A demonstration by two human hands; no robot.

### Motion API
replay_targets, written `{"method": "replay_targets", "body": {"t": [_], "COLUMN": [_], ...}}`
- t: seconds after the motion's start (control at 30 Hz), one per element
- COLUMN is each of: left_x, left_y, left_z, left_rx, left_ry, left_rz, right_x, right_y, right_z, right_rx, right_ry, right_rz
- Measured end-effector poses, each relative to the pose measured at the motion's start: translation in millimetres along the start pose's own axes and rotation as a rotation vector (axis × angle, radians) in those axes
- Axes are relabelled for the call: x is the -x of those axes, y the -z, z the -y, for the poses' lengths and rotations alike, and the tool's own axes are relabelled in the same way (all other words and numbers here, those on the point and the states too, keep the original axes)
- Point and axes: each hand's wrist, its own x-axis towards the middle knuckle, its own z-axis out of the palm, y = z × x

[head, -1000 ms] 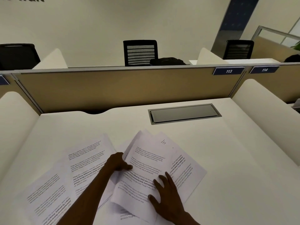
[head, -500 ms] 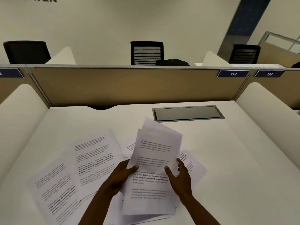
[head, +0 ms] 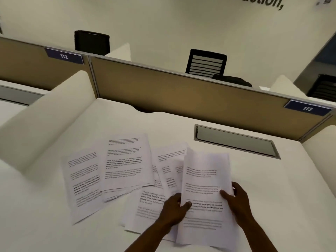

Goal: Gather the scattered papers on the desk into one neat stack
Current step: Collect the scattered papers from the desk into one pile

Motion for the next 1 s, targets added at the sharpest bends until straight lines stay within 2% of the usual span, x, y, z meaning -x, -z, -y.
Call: {"method": "replay_targets", "body": {"t": [0.13, 0.3, 0.47, 0.6, 0.83, 1.0], "left_x": [1.6, 1.9, 1.8, 0.8, 0.8, -0.1], "left_y": [-17.7, -17.3, -14.9, -12.5, -15.7, -14.7], "left_z": [9.0, 30.6, 40.3, 36.3, 38.2, 37.2], "left_rx": [-0.356, -0.843, -0.95, -0.953, -0.943, -0.959], "left_ry": [0.0, -0.074, -0.089, -0.088, -0.08, -0.109], "left_rz": [-0.258, -0.205, -0.198, -0.199, -0.224, -0.225], "right_x": [-21.3, -58.9, -75.9, -73.1, -67.1, -66.4], "right_y": [12.2, -0.3, -17.3, -23.6, -21.2, -9.0], "right_z": [18.2, 25.8, 14.4, 9.5, 9.9, 3.3], "right_rx": [0.12, 0.331, 0.647, 0.842, 0.686, 0.313], "right_ry": [0.062, 0.046, -0.016, 0.034, 0.022, -0.132], "right_rz": [0.036, 0.047, 0.15, 0.126, 0.078, 0.019]}}
